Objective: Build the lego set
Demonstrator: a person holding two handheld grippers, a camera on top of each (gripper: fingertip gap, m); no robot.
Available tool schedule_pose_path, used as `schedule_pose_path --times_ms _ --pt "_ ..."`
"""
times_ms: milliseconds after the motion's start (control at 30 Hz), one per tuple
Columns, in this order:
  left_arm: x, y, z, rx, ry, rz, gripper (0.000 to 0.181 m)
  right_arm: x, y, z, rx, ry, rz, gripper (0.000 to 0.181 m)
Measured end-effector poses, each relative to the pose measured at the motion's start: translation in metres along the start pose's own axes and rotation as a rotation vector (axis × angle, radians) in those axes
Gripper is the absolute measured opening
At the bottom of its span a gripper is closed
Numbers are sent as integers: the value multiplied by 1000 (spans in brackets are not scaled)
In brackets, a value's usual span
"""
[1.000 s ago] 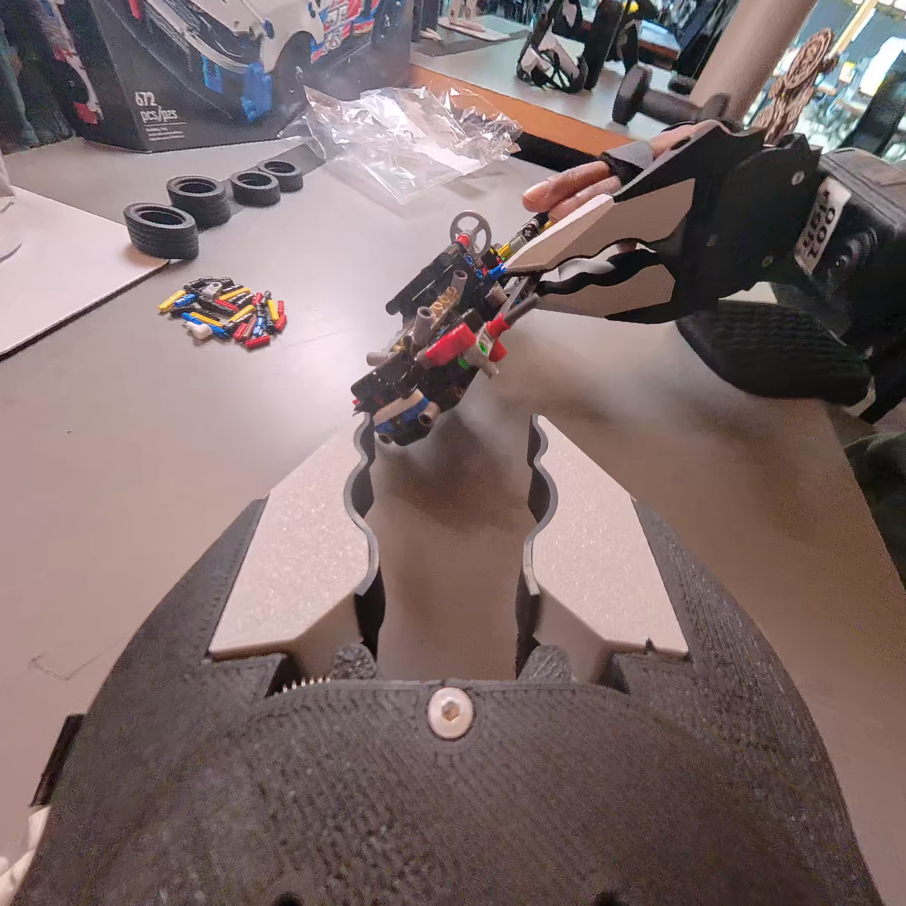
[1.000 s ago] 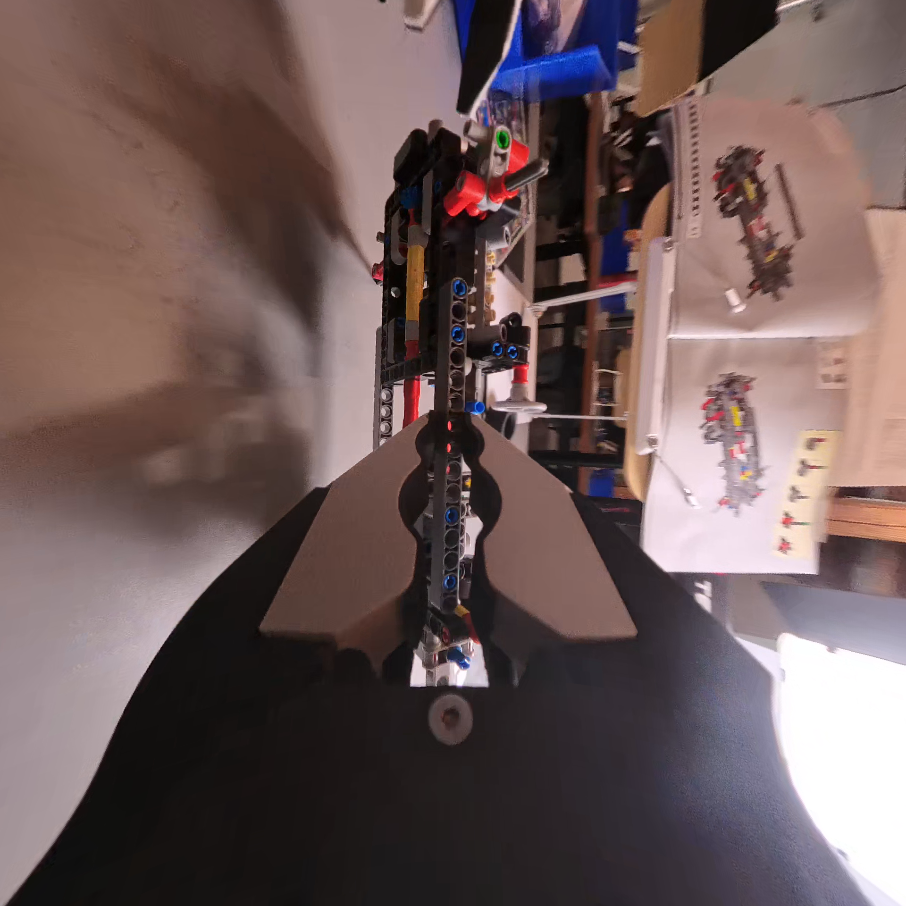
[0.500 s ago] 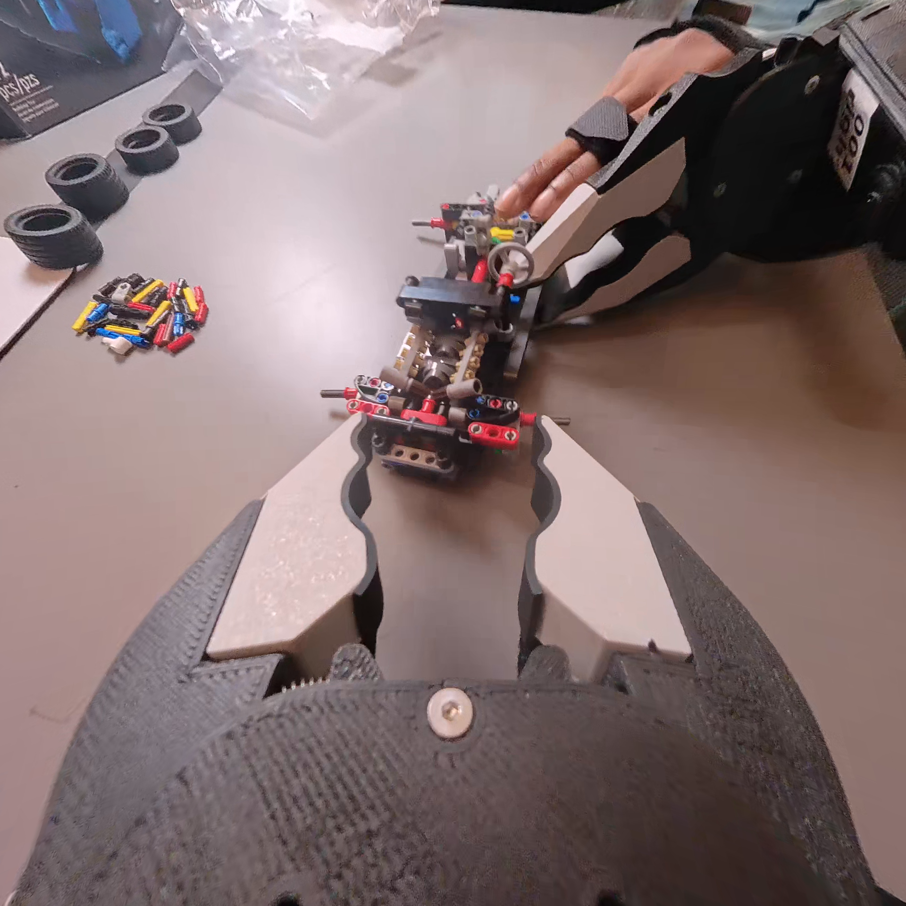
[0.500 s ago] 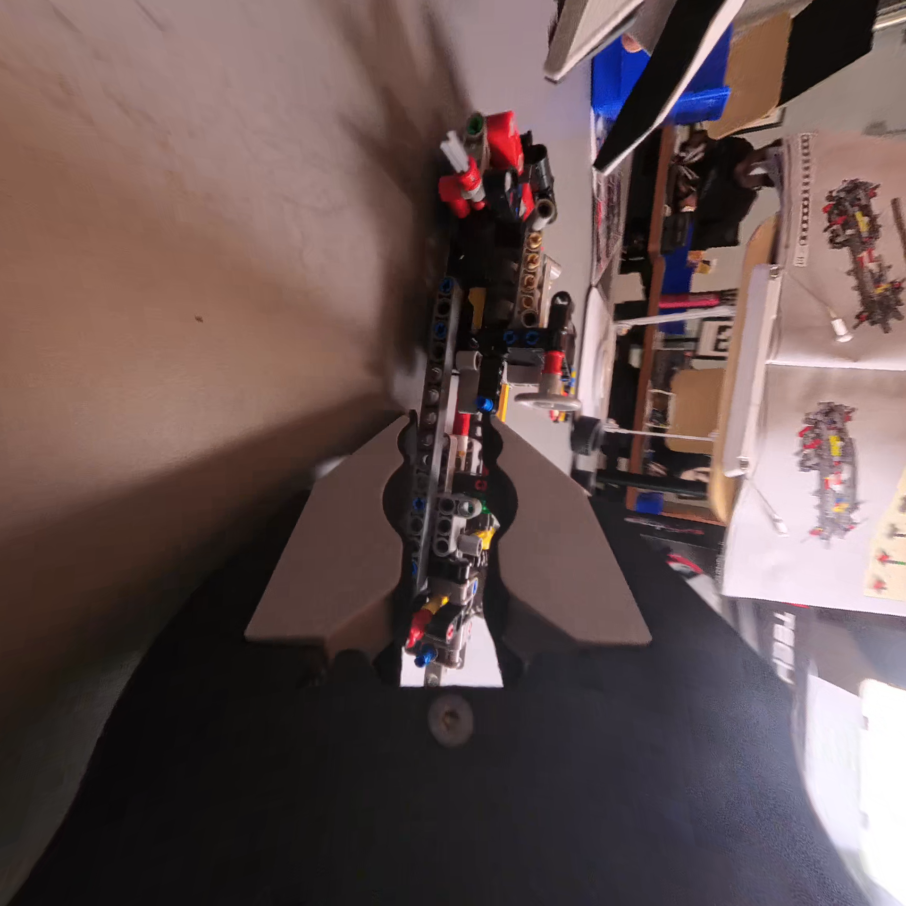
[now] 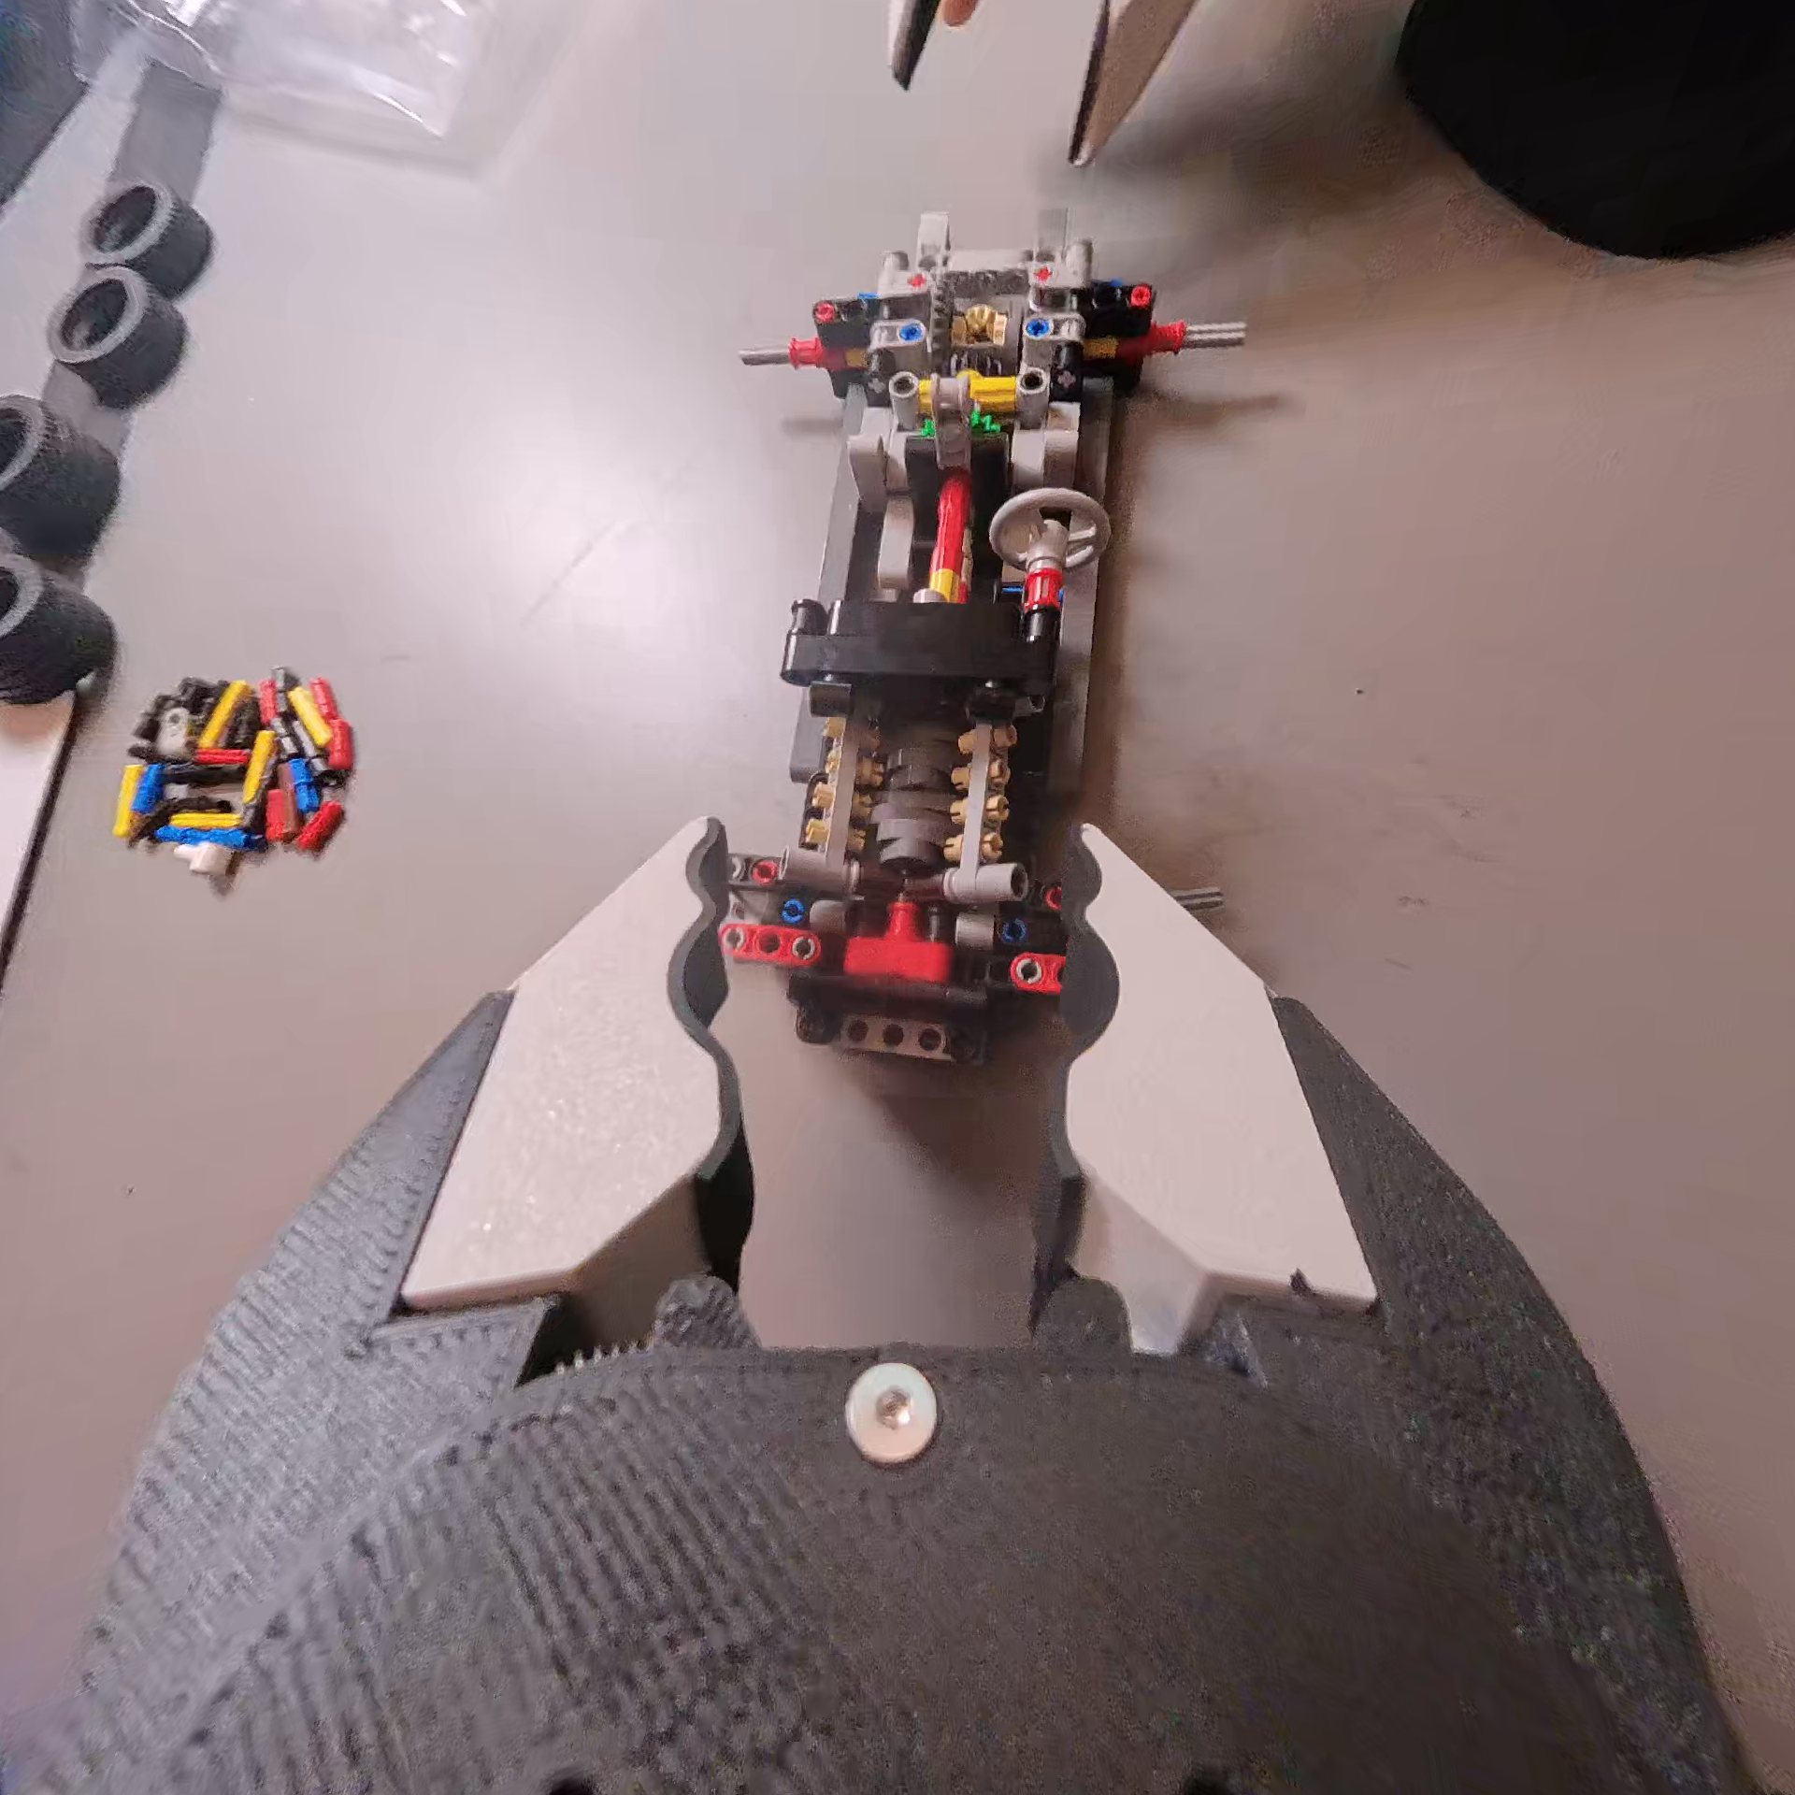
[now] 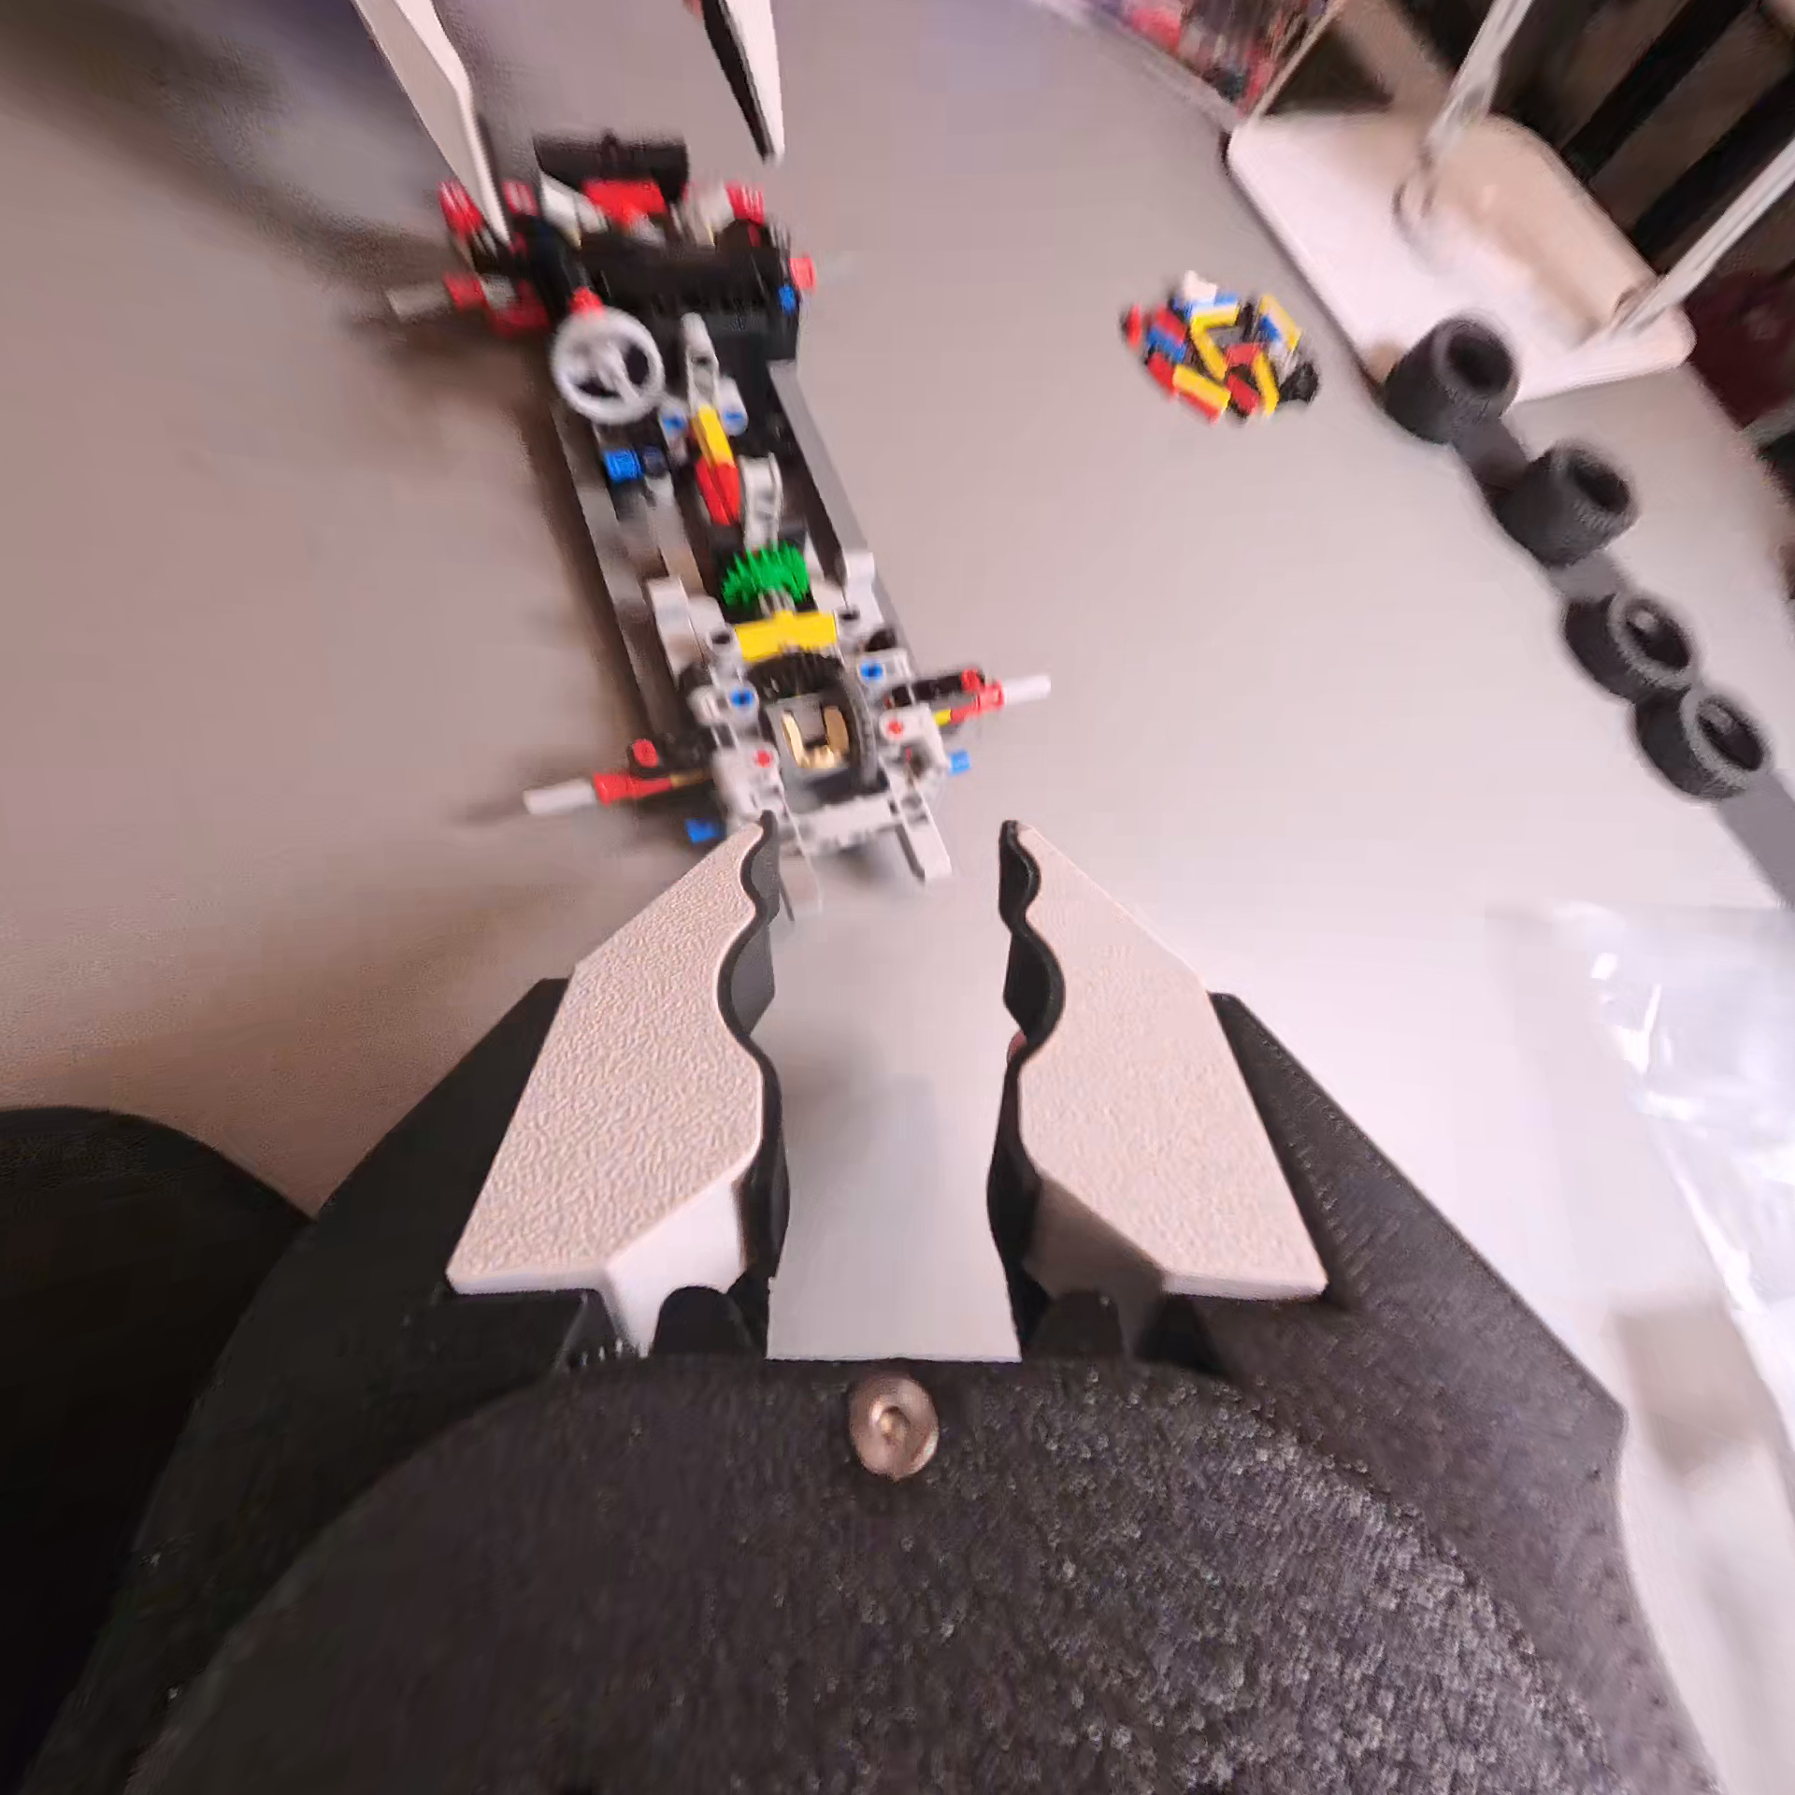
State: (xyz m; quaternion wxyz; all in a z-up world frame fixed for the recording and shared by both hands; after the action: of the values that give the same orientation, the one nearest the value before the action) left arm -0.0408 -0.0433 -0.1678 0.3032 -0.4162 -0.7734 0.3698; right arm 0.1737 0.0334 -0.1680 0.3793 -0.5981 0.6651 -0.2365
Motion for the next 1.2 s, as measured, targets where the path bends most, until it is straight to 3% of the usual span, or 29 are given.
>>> schedule_pose_path --times_ms 167,500,567,767,933,1000,1200 --pt "-1 21 -4 99 31 94 58 2 25 10 65 11 -165 47" --pt "8 4 22 162 -10 77 55 2 51 -22 123 -121 -181 41" --pt "9 1 25 148 -4 54 55 4 49 -24 134 -119 -196 41" --pt "4 -24 26 26 -40 0 67 1 19 -57 26 -85 -224 65" --pt "7 -12 18 73 -31 62 82 13 50 -79 193 -186 -280 91" --pt "8 -4 10 134 -1 91 86 19 66 -82 268 -238 -304 94" --pt "6 28 5 324 62 182 94 25 94 -79 441 -321 -372 73"
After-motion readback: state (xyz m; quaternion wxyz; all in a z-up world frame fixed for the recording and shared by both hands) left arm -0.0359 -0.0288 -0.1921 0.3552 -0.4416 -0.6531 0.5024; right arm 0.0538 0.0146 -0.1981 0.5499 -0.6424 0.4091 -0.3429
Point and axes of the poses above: each gripper's, where its closed fingertips meet, y out along the fingers, z out of its underside, x = y × z across the jaws, the point moved 4 cm from there along -y, back along the fingers, and after that the axes turned 13 degrees about x, right-handed, at the moved point
